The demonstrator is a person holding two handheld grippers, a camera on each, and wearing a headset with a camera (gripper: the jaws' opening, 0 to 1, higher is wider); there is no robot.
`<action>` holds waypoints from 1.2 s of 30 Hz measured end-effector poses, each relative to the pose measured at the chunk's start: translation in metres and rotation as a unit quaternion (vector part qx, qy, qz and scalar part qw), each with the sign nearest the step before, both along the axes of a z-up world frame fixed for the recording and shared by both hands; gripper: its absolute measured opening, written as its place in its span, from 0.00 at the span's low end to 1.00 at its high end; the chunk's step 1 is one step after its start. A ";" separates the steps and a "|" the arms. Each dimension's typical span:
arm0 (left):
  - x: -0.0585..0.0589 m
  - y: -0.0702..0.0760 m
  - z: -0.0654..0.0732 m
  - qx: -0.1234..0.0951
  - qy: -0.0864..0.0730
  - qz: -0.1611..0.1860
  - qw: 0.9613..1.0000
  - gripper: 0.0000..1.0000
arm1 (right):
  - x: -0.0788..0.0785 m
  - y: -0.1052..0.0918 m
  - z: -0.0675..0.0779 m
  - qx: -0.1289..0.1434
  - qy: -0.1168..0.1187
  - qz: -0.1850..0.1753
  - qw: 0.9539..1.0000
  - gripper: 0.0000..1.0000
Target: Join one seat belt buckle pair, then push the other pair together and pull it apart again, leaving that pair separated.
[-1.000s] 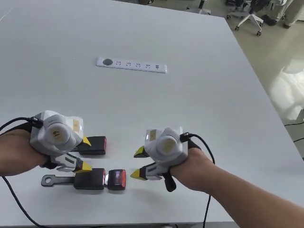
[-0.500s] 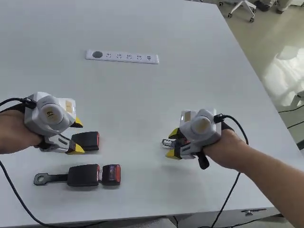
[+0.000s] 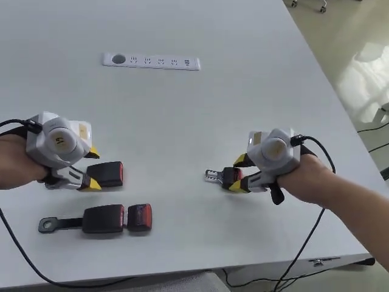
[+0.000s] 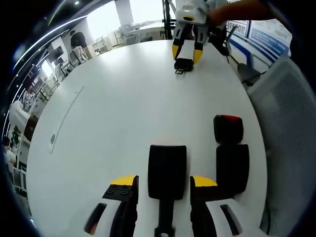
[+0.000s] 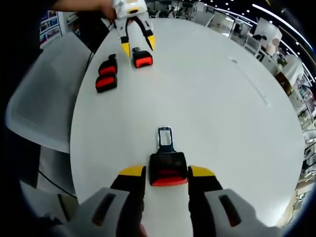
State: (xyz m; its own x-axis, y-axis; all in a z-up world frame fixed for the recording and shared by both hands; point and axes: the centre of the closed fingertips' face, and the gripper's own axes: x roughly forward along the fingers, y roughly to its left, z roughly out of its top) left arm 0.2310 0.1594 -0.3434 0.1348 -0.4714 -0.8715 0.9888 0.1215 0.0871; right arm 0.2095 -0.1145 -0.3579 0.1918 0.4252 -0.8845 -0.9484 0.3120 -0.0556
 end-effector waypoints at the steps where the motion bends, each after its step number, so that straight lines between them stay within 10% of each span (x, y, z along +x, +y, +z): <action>1: 0.000 0.000 -0.001 0.001 0.001 -0.001 1.000 0.43 | 0.001 -0.002 -0.002 -0.003 0.003 0.000 1.000 0.35; 36: 0.000 -0.003 -0.018 0.017 0.009 -0.035 0.999 0.32 | 0.004 0.008 -0.010 -0.027 0.018 0.069 0.997 0.32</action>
State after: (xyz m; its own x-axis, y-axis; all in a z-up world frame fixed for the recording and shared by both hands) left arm 0.2307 0.1564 -0.3610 0.0867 -0.4496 -0.8890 0.9962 0.0483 0.0727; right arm 0.2139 -0.1065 -0.3676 0.1035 0.3967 -0.9121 -0.9837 0.1765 -0.0348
